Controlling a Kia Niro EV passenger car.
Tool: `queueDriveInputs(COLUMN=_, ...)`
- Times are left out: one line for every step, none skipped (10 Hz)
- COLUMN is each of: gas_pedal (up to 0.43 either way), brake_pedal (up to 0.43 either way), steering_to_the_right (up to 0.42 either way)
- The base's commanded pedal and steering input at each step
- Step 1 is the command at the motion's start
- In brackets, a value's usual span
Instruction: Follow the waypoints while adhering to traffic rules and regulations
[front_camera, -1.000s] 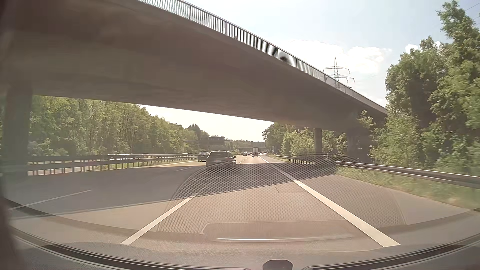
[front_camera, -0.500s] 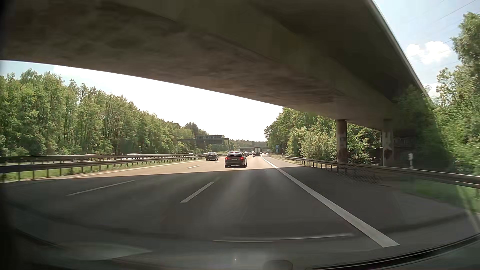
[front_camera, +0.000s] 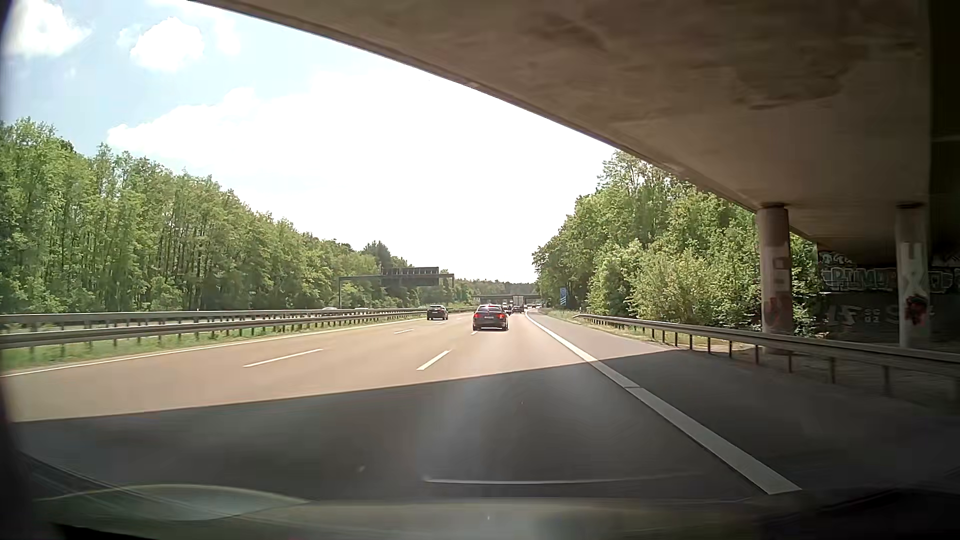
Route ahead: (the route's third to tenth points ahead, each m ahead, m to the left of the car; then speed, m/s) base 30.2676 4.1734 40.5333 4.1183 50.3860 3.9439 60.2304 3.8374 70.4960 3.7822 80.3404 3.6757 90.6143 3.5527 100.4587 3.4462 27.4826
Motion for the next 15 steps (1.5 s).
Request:
queueDriveInputs(gas_pedal=0.118, brake_pedal=0.030, steering_to_the_right=0.000)
queueDriveInputs(gas_pedal=0.118, brake_pedal=0.030, steering_to_the_right=0.000)
queueDriveInputs(gas_pedal=0.118, brake_pedal=0.030, steering_to_the_right=0.000)
queueDriveInputs(gas_pedal=0.118, brake_pedal=0.030, steering_to_the_right=0.000)
queueDriveInputs(gas_pedal=0.118, brake_pedal=0.030, steering_to_the_right=0.000)
queueDriveInputs(gas_pedal=0.118, brake_pedal=0.030, steering_to_the_right=0.000)
queueDriveInputs(gas_pedal=0.118, brake_pedal=0.030, steering_to_the_right=0.001)
queueDriveInputs(gas_pedal=0.118, brake_pedal=0.030, steering_to_the_right=0.001)
queueDriveInputs(gas_pedal=0.118, brake_pedal=0.030, steering_to_the_right=0.002)
queueDriveInputs(gas_pedal=0.118, brake_pedal=0.030, steering_to_the_right=0.001)
queueDriveInputs(gas_pedal=0.118, brake_pedal=0.030, steering_to_the_right=0.002)
queueDriveInputs(gas_pedal=0.118, brake_pedal=0.030, steering_to_the_right=0.002)
queueDriveInputs(gas_pedal=0.118, brake_pedal=0.030, steering_to_the_right=0.002)
queueDriveInputs(gas_pedal=0.118, brake_pedal=0.030, steering_to_the_right=0.002)
queueDriveInputs(gas_pedal=0.118, brake_pedal=0.030, steering_to_the_right=0.002)
